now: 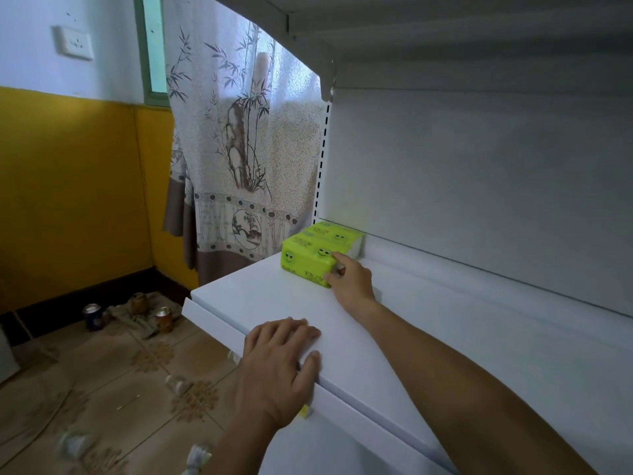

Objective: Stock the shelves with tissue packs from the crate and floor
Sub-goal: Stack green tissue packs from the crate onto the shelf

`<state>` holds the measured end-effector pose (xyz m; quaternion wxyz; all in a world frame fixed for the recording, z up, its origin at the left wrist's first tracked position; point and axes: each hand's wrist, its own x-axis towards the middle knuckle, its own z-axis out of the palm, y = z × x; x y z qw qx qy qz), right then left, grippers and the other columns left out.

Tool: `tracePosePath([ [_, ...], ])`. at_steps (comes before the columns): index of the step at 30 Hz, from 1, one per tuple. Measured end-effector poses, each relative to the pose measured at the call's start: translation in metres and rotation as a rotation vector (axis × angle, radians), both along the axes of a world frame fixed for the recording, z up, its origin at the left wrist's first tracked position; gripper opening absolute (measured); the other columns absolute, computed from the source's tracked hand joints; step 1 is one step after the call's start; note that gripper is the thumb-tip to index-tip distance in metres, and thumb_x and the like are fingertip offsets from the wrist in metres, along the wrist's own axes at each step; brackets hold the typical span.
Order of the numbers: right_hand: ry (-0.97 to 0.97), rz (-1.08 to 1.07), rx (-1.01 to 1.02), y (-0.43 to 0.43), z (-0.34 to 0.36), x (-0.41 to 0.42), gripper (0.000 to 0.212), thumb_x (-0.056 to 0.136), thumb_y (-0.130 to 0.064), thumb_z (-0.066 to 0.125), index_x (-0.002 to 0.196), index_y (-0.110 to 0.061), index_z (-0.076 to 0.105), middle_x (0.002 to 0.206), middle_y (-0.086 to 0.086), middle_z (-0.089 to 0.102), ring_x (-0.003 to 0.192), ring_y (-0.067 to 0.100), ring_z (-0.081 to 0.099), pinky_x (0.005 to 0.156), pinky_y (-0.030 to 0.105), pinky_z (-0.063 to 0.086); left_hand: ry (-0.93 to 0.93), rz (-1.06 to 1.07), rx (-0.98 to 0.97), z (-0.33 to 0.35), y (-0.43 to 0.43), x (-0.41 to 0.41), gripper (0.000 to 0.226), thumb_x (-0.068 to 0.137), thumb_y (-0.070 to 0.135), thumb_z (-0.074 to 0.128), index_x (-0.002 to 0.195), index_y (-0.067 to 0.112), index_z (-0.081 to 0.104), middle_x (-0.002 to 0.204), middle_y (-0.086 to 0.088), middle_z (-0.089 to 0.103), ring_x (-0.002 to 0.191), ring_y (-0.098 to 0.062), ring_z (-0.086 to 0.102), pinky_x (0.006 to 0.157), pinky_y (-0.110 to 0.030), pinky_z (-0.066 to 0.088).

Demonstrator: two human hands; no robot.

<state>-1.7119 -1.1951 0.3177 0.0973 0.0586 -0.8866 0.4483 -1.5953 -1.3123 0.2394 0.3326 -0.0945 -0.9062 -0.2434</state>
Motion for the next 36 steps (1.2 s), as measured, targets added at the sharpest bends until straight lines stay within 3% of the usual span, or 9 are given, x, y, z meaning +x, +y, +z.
tracePosePath([
  [5,-0.017,-0.003,0.006,0.000,-0.002,-0.003,0.053,0.089,-0.010,0.058,0.140,-0.015,0.043,0.131,0.018,0.053,0.121,0.030,0.048,0.104,0.032,0.039,-0.004,0.004,0.017,-0.001,0.000,0.000,0.038,0.083,0.043,0.032,0.101,0.033,0.064,0.110,0.015,0.064,0.105,-0.006,0.049,0.089,-0.017,0.019],
  [13,-0.078,0.024,0.000,0.010,-0.009,0.040,0.072,0.086,-0.012,0.062,0.147,-0.020,0.025,0.132,0.016,0.051,0.119,0.025,0.052,0.100,0.028,0.039,-0.071,0.007,-0.069,0.005,-0.002,0.005,0.050,0.086,0.044,0.019,0.110,0.031,0.061,0.119,0.011,0.059,0.114,-0.012,0.050,0.093,-0.022,0.018],
  [17,-0.083,0.041,0.057,0.025,-0.008,0.109,0.060,0.089,-0.009,0.054,0.145,-0.014,0.032,0.138,0.013,0.048,0.123,0.020,0.050,0.100,0.024,0.036,-0.347,0.017,-0.228,0.023,0.003,0.026,0.067,0.089,0.049,-0.005,0.141,0.030,0.033,0.151,0.006,0.028,0.141,-0.013,0.018,0.114,-0.033,0.006],
  [20,-0.080,0.045,-0.022,0.037,-0.010,0.176,0.055,0.090,-0.003,0.049,0.143,-0.013,0.036,0.139,0.010,0.047,0.124,0.017,0.049,0.099,0.019,0.035,-0.369,-0.002,-0.108,0.009,0.021,0.068,0.068,0.091,0.054,-0.009,0.147,0.027,0.017,0.156,0.004,0.012,0.145,-0.016,0.003,0.118,-0.040,0.005],
  [22,-0.015,0.062,-0.028,0.042,-0.015,0.218,0.054,0.089,-0.002,0.048,0.141,-0.013,0.039,0.140,0.009,0.046,0.126,0.018,0.047,0.106,0.026,0.035,-0.466,-0.077,0.005,-0.018,0.024,0.120,0.065,0.088,0.055,0.003,0.146,0.030,0.020,0.156,0.005,0.012,0.145,-0.014,0.006,0.117,-0.043,0.011],
  [25,-0.004,0.113,0.014,0.049,-0.042,0.279,0.053,0.089,-0.003,0.048,0.141,-0.014,0.039,0.142,0.005,0.044,0.130,0.018,0.043,0.110,0.034,0.035,-0.747,-0.123,-0.098,-0.069,0.015,0.202,0.059,0.087,0.047,0.020,0.143,0.029,0.029,0.155,0.001,0.019,0.143,-0.017,0.016,0.115,-0.039,0.018],
  [29,-0.221,0.096,-0.002,0.066,-0.116,0.346,0.051,0.090,-0.005,0.050,0.140,-0.012,0.040,0.142,0.007,0.045,0.129,0.020,0.044,0.109,0.035,0.035,-0.898,0.020,-0.038,-0.122,0.012,0.274,0.069,0.073,0.049,0.029,0.136,0.024,0.045,0.147,-0.008,0.037,0.134,-0.028,0.032,0.106,-0.034,0.027],
  [33,-0.509,0.062,0.110,0.087,-0.209,0.404,0.050,0.089,-0.011,0.056,0.138,-0.011,0.045,0.137,0.009,0.051,0.124,0.024,0.050,0.104,0.035,0.040,-1.005,-0.006,0.001,-0.172,0.021,0.314,0.054,0.081,0.037,0.056,0.132,0.022,0.049,0.143,-0.012,0.038,0.128,-0.033,0.038,0.100,-0.037,0.037],
  [36,-0.718,0.037,0.138,0.099,-0.269,0.443,0.051,0.091,-0.015,0.055,0.140,-0.012,0.040,0.137,0.011,0.050,0.120,0.026,0.051,0.096,0.034,0.044,-1.126,0.018,-0.051,-0.206,0.024,0.334,0.062,0.071,0.038,0.051,0.131,0.023,0.049,0.140,-0.010,0.040,0.123,-0.033,0.041,0.099,-0.038,0.039],
])
